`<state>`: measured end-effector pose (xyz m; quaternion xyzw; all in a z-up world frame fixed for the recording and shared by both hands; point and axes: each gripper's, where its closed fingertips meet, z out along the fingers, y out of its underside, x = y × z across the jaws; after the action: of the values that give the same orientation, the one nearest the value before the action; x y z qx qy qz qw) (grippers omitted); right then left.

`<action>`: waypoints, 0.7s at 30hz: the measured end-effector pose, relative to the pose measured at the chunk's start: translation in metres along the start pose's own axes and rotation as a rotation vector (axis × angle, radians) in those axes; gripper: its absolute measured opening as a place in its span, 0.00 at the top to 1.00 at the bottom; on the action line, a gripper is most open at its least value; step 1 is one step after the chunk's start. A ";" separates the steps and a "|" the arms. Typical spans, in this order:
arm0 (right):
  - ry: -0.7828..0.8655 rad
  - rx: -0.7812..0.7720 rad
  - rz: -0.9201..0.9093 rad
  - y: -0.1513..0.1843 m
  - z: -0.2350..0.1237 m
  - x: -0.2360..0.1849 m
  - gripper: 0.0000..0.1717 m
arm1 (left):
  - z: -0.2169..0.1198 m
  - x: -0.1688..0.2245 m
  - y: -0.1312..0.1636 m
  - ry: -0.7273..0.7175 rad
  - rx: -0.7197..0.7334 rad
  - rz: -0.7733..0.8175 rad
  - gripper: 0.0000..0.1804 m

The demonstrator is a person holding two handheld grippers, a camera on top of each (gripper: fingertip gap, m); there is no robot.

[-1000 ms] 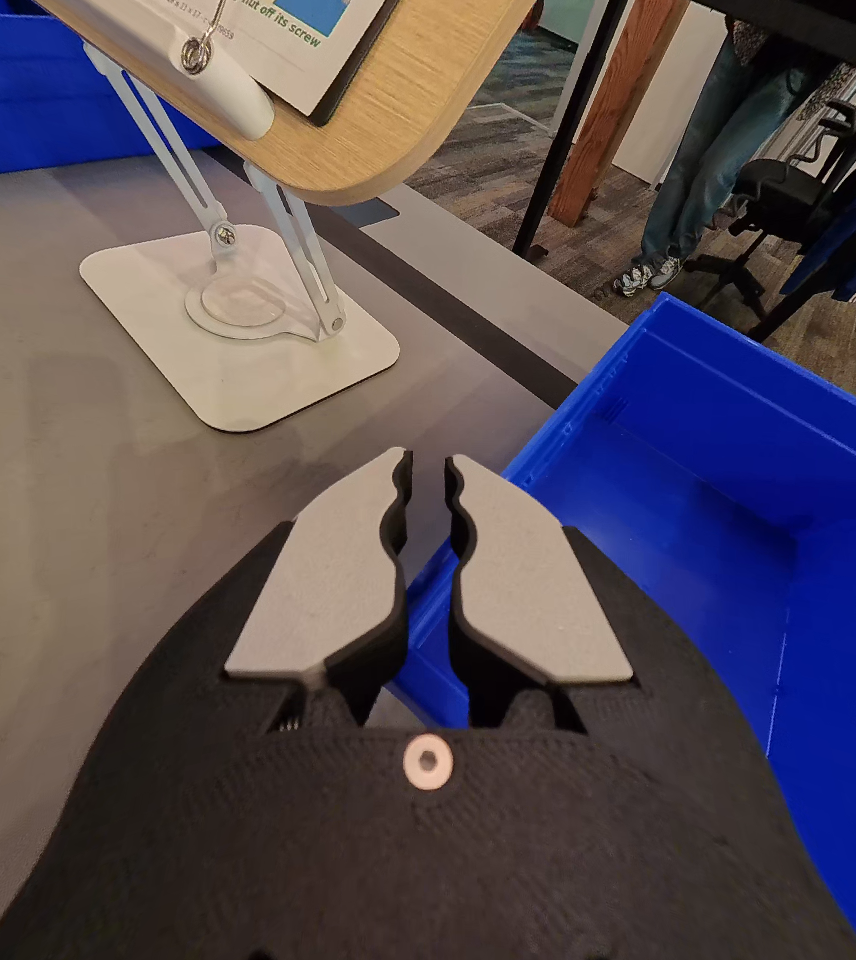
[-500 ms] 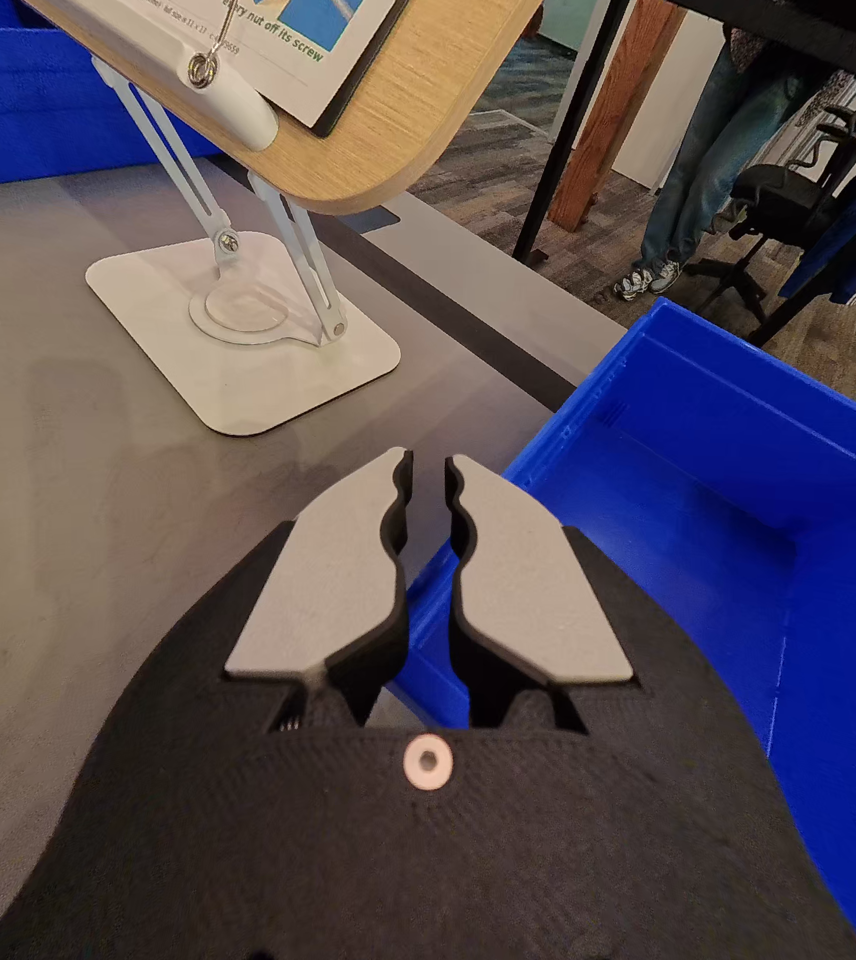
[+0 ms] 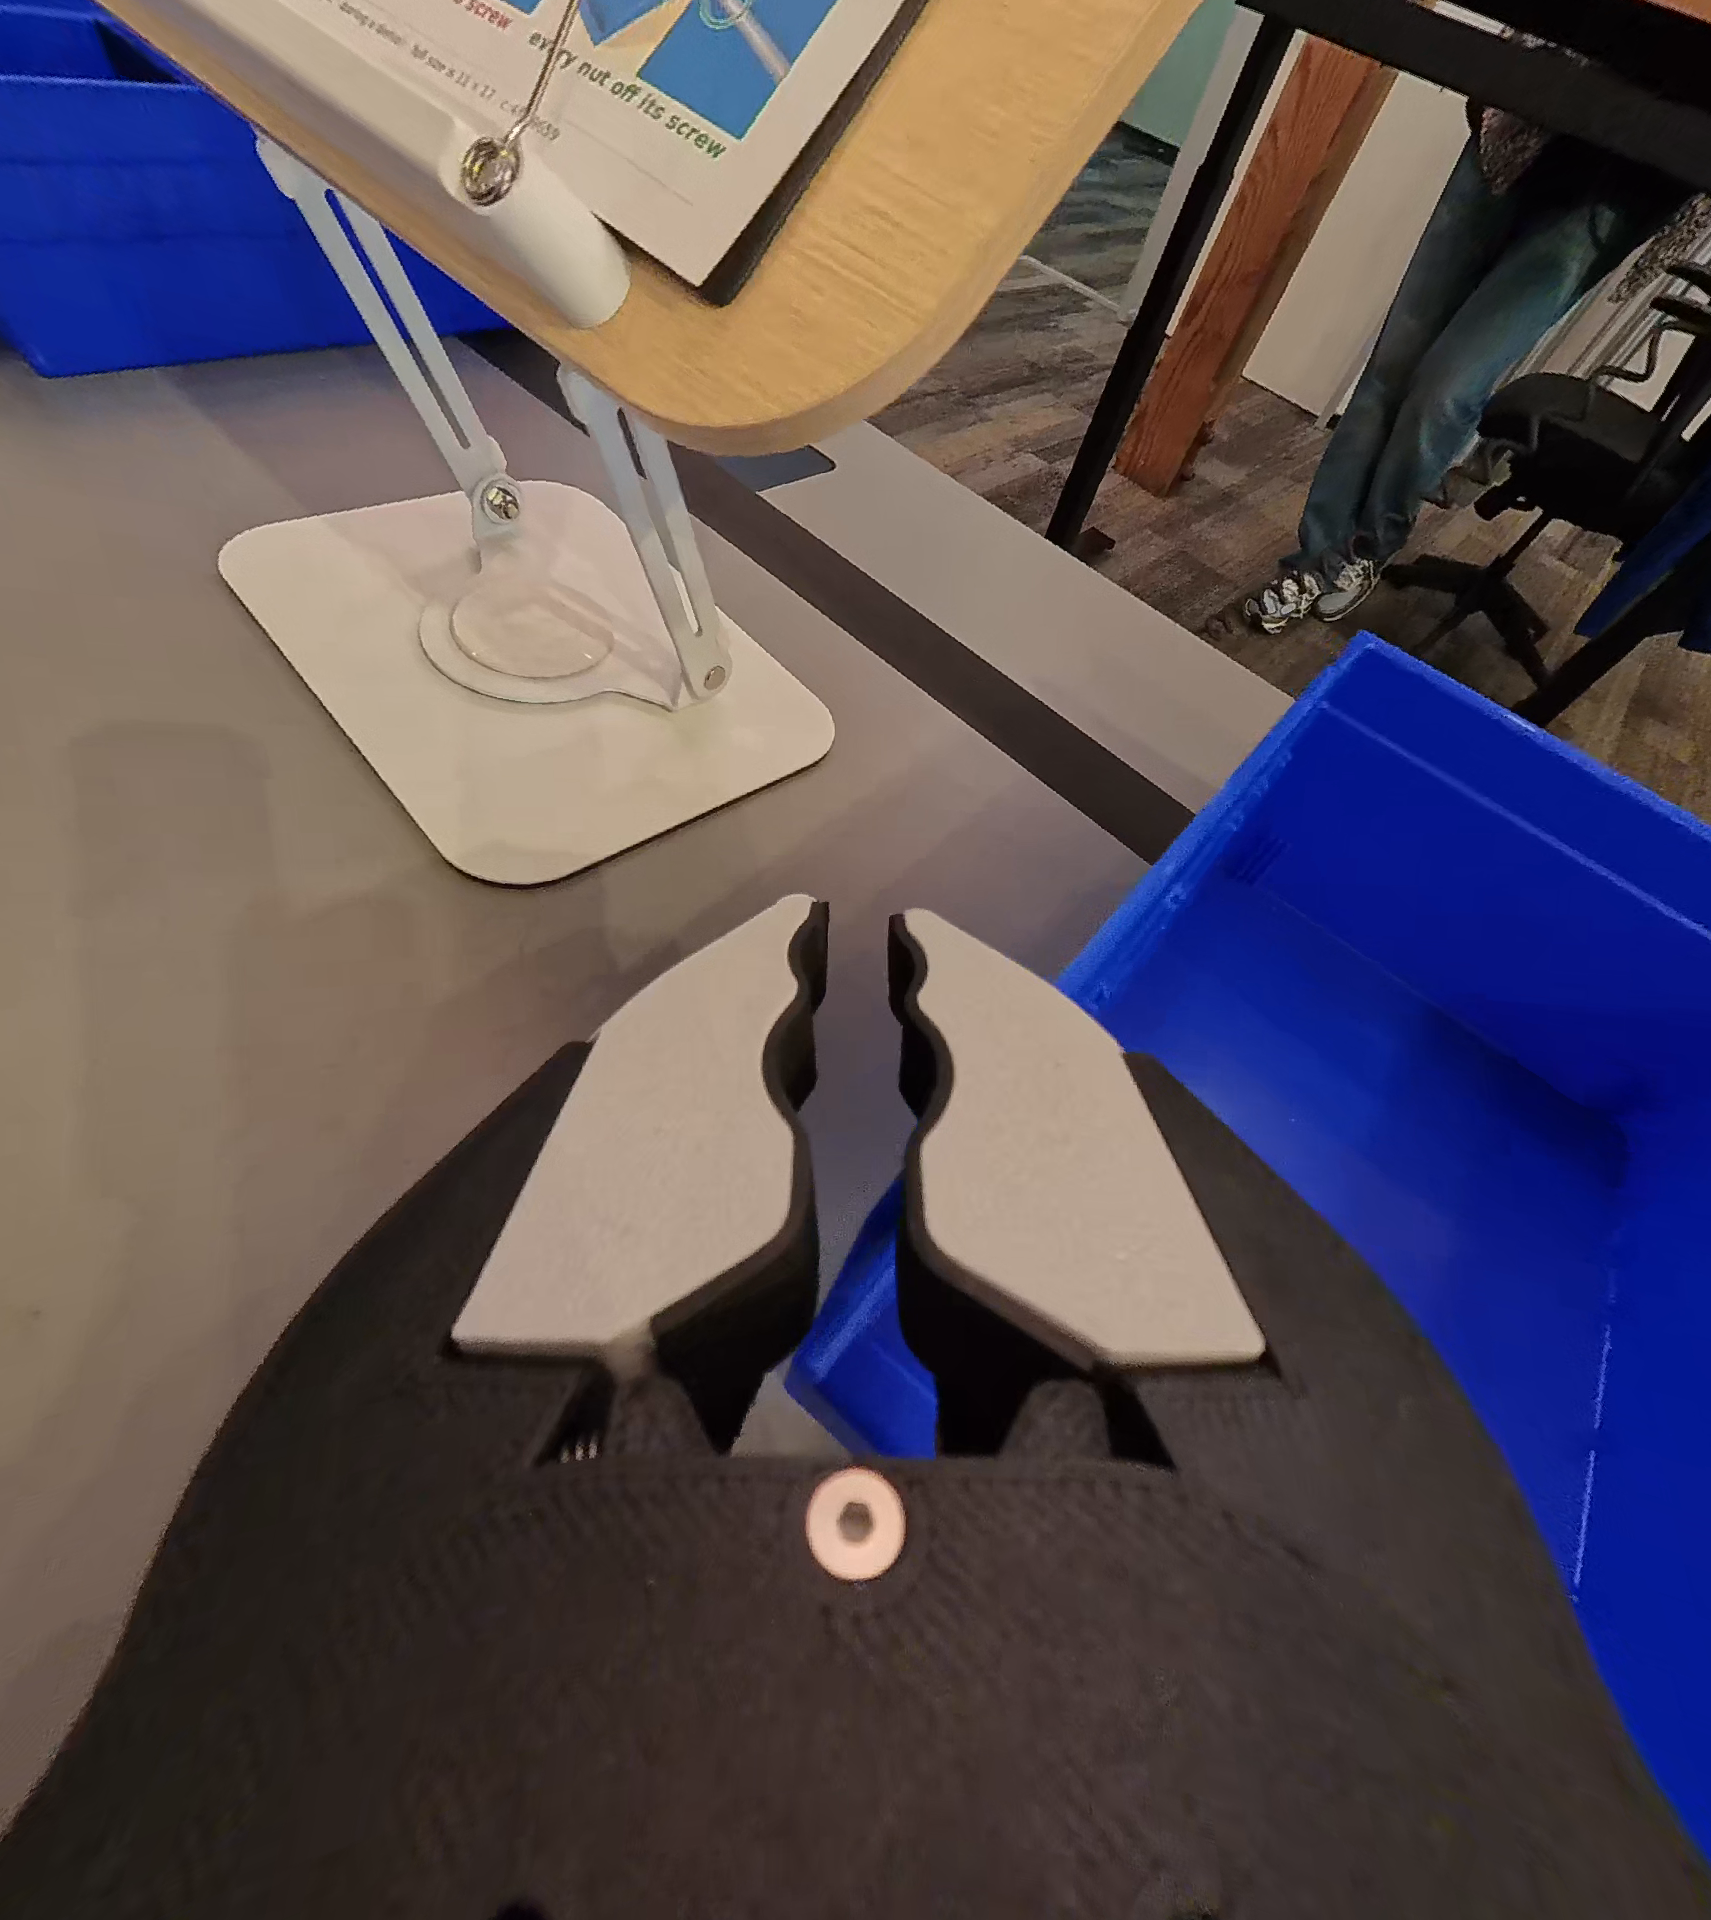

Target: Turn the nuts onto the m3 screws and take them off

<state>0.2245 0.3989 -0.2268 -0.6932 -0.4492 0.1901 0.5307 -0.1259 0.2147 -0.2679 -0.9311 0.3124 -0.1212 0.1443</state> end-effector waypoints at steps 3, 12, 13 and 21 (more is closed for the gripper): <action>-0.001 -0.016 -0.020 0.005 0.005 -0.003 0.94 | 0.044 0.050 -0.007 0.092 0.018 0.078 0.99; 0.029 -0.013 -0.014 0.009 0.003 0.006 0.94 | 0.099 0.081 -0.012 0.089 -0.107 0.226 0.99; 0.028 -0.013 -0.012 0.009 0.003 0.007 0.94 | 0.099 0.083 -0.014 0.102 -0.097 0.212 0.99; 0.031 -0.026 -0.015 0.012 0.004 0.008 0.94 | 0.092 0.092 -0.014 0.119 -0.067 0.214 0.84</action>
<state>0.2314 0.4075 -0.2373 -0.6994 -0.4486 0.1694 0.5300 -0.0176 0.1859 -0.3364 -0.8879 0.4219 -0.1495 0.1063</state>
